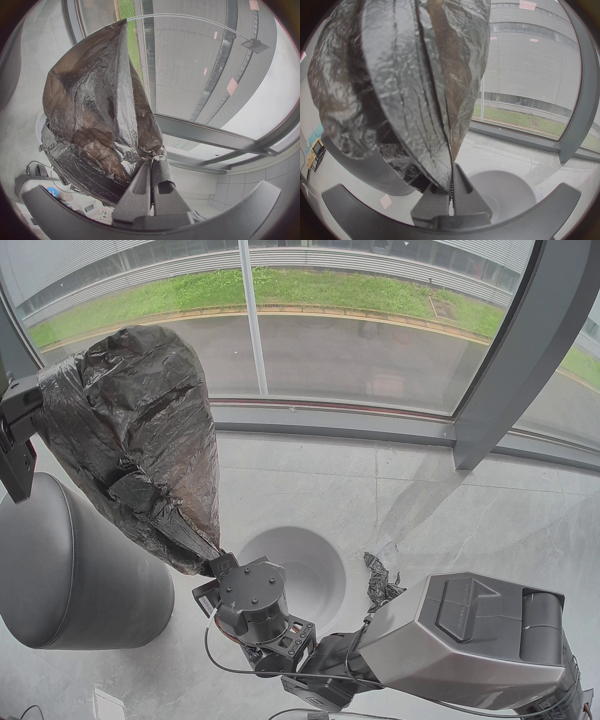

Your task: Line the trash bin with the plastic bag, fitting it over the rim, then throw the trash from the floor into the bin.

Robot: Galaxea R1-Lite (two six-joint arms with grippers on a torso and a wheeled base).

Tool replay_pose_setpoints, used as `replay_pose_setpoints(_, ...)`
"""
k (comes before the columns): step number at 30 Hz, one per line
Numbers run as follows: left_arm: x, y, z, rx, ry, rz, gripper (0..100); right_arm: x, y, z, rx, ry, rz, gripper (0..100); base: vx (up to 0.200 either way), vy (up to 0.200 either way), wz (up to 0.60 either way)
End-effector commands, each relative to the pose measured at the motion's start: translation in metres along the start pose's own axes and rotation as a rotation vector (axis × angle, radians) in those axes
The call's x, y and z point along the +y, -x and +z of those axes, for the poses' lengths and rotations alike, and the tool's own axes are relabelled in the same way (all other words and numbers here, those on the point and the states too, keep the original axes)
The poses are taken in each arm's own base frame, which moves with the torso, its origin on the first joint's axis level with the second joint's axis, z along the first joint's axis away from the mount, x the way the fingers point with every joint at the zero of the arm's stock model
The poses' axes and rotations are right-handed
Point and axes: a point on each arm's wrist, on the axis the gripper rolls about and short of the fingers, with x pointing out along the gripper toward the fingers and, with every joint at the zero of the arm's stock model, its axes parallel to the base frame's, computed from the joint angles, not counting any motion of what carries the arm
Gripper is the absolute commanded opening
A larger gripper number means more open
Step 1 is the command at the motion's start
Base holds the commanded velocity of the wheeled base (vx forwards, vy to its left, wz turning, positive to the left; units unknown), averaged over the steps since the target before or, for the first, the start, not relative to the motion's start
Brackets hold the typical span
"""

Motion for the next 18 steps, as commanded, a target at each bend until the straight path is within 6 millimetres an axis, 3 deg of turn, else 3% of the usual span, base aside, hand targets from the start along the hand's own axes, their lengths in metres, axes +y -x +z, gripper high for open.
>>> replay_pose_setpoints(1,0.000,0.000,0.000,0.001,0.001,0.001,0,-0.001,0.004,0.001,0.003,0.002,0.004,0,0.000,0.000,0.00)
replay_pose_setpoints(4,0.001,-0.001,0.001,0.001,0.002,0.002,0,-0.001,0.010,0.001,0.011,0.009,0.010,0,0.000,0.000,0.00)
replay_pose_setpoints(8,0.007,-0.001,0.000,0.001,0.014,0.015,0,-0.014,0.034,0.008,0.052,0.038,0.024,0,0.000,0.000,0.00)
replay_pose_setpoints(13,0.022,-0.002,0.001,-0.007,0.036,0.042,0,-0.041,0.088,0.011,0.140,0.099,0.128,0,0.000,0.000,0.00)
replay_pose_setpoints(15,0.036,-0.002,0.003,-0.022,0.041,0.053,0,-0.059,0.112,0.013,0.170,0.114,0.174,0,0.000,0.000,0.00)
replay_pose_setpoints(18,0.059,-0.001,0.008,-0.055,0.038,0.065,0,-0.082,0.131,0.014,0.207,0.110,0.204,0,0.000,0.000,0.00)
